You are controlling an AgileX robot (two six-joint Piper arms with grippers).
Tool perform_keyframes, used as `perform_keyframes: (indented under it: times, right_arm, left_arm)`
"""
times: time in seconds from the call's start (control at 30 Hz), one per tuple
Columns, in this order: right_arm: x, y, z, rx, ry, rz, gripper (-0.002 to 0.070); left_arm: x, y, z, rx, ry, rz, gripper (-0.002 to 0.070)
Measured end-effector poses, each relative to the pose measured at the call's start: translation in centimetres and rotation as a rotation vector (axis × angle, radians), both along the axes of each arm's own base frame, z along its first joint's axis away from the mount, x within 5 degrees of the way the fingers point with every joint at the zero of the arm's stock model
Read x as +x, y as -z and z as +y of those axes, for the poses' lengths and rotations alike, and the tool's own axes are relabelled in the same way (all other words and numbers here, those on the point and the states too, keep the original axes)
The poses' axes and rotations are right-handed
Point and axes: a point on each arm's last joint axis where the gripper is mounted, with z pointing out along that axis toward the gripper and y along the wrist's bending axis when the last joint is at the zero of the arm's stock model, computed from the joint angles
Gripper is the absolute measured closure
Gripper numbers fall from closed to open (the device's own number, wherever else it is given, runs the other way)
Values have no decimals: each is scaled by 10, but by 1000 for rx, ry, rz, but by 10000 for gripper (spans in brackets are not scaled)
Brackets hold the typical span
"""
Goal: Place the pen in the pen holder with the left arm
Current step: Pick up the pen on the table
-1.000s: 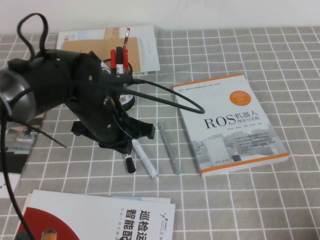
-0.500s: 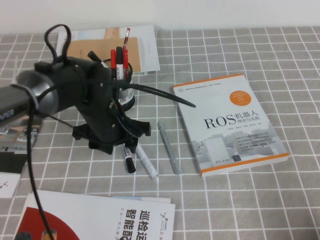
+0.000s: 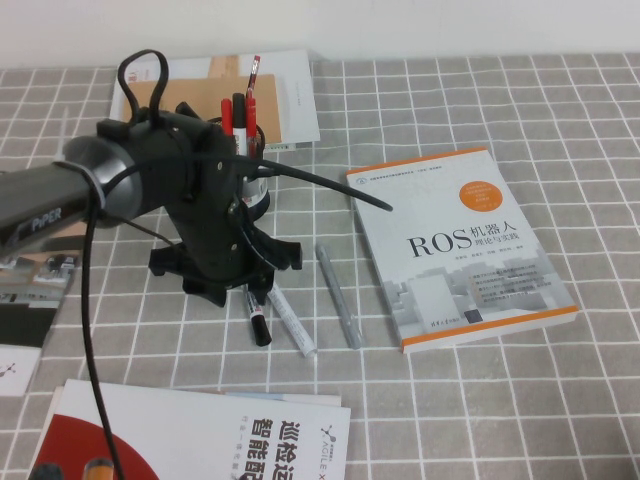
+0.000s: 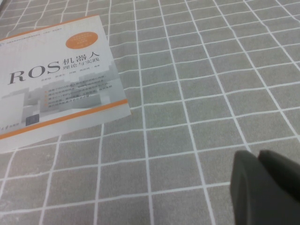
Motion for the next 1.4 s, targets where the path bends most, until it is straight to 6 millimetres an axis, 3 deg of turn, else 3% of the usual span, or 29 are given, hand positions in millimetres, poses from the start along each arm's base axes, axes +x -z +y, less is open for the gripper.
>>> perform_keyframes:
  times: [0.5,0.6,0.8,1.1,1.23,1.4]
  right_arm:
    - [0,0,0,0,0,0,691]
    - [0,0,0,0,0,0,691]
    - [0,0,0,0,0,0,691]
    - [0,0,0,0,0,0,691]
    - [0,0,0,0,0,0,691]
    - [0,0,0,0,0,0,691]
  left_arm:
    - [7,20,0,31,-3,20,352]
    - [8,20,1,48,7,10,400]
    - [9,19,3,85,78,-3,564]
    - [4,20,7,136,154,55,571]
    - [-2,10,7,145,181,65,571]
    - [-14,-23,0,119,230,-10,571]
